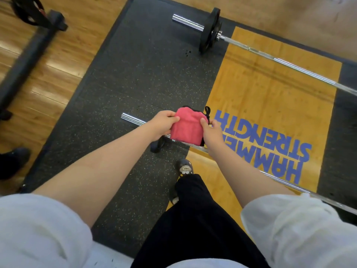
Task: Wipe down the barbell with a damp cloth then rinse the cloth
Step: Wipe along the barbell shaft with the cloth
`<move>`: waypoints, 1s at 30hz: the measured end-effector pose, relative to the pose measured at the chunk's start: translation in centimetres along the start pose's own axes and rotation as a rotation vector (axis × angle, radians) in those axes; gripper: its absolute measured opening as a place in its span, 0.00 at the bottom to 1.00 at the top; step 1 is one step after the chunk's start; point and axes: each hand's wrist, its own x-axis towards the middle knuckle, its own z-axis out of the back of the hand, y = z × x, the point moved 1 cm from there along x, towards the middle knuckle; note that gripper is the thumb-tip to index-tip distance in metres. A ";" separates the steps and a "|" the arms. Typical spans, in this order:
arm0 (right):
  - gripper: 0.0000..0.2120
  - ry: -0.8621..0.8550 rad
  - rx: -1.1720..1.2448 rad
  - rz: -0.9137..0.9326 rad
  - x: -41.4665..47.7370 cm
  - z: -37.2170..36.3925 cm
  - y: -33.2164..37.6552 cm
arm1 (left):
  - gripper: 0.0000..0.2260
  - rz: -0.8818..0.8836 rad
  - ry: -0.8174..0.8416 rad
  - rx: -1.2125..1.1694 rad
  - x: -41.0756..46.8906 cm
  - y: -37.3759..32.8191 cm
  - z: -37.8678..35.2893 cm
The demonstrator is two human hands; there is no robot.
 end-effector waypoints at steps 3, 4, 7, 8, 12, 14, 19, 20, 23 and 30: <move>0.11 0.010 -0.022 -0.020 1.1 -2.1 1.5 | 0.12 0.009 -0.005 0.005 1.0 -1.1 2.2; 0.10 0.021 -0.021 -0.018 1.5 -3.1 2.0 | 0.12 0.004 -0.013 0.003 1.3 -1.4 3.2; 0.11 0.026 -0.018 0.000 2.1 -6.0 3.1 | 0.12 -0.012 -0.031 0.003 2.3 -1.8 6.3; 0.11 0.027 -0.016 0.007 2.2 -7.2 3.4 | 0.13 -0.011 -0.033 0.006 2.6 -1.8 7.6; 0.10 -0.006 0.026 0.004 2.3 -12.8 3.4 | 0.13 0.013 -0.009 0.044 4.1 -1.1 13.1; 0.10 -0.037 0.038 0.000 2.3 -15.7 3.0 | 0.12 0.025 0.015 0.062 5.0 -0.5 15.8; 0.09 -0.093 0.077 -0.056 1.5 -21.8 1.3 | 0.10 0.078 0.037 0.131 6.2 2.3 20.8; 0.09 -0.099 0.074 -0.068 1.4 -22.6 0.9 | 0.11 0.081 0.044 0.139 6.4 2.9 21.5; 0.09 -0.116 0.069 -0.075 1.4 -24.1 -0.1 | 0.13 0.093 0.072 0.158 7.1 4.0 22.8; 0.10 -0.066 0.021 -0.088 5.8 -26.5 -5.1 | 0.12 0.081 0.035 0.143 12.4 9.3 23.4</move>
